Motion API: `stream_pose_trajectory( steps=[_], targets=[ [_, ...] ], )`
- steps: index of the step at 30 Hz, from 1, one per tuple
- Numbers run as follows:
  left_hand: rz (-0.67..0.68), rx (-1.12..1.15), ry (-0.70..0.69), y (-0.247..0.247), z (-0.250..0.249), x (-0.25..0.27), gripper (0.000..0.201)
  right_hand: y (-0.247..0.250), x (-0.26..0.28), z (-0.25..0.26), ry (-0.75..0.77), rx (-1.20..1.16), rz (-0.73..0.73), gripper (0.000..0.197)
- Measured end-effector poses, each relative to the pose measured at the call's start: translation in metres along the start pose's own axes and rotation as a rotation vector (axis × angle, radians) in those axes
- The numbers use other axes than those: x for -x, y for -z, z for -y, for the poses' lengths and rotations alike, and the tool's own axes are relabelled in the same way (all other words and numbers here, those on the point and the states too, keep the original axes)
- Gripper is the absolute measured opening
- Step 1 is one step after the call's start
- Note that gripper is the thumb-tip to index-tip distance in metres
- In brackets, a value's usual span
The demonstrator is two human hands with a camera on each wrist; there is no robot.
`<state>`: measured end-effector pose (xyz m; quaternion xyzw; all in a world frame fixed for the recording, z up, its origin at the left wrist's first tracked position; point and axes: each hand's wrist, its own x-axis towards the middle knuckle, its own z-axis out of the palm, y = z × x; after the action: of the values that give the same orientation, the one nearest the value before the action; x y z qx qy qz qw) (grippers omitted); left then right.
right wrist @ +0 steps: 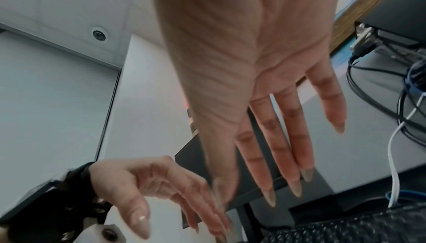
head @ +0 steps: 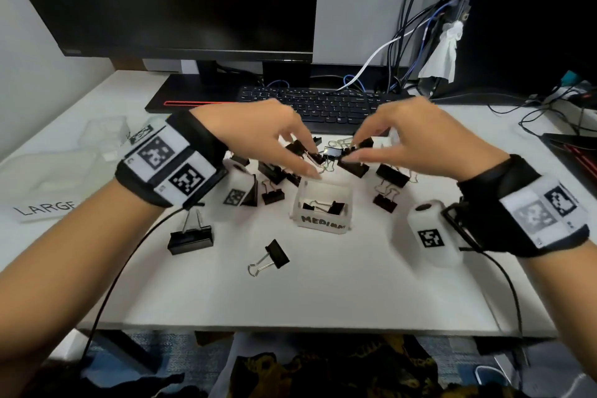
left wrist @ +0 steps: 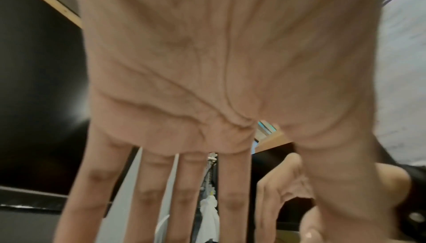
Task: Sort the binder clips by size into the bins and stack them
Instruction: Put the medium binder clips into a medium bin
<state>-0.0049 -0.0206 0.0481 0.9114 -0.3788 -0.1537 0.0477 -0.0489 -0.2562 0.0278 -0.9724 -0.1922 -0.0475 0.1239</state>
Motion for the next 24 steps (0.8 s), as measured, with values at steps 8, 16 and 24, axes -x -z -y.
stream_pose_trajectory(
  steps=[8, 16, 24],
  targets=[
    [-0.078, -0.015, 0.145, -0.012, 0.033, -0.075, 0.031, -0.029, -0.063, -0.019, -0.087, 0.189, 0.041, 0.019],
    [-0.033, -0.084, 0.174, -0.028, 0.034, -0.114, 0.042, -0.058, -0.092, -0.027, -0.134, 0.074, 0.175, 0.029],
    [0.0, -0.132, 0.181, -0.031, 0.029, -0.13, 0.028, -0.068, -0.096, -0.02, -0.171, 0.139, 0.211, 0.017]
  ],
)
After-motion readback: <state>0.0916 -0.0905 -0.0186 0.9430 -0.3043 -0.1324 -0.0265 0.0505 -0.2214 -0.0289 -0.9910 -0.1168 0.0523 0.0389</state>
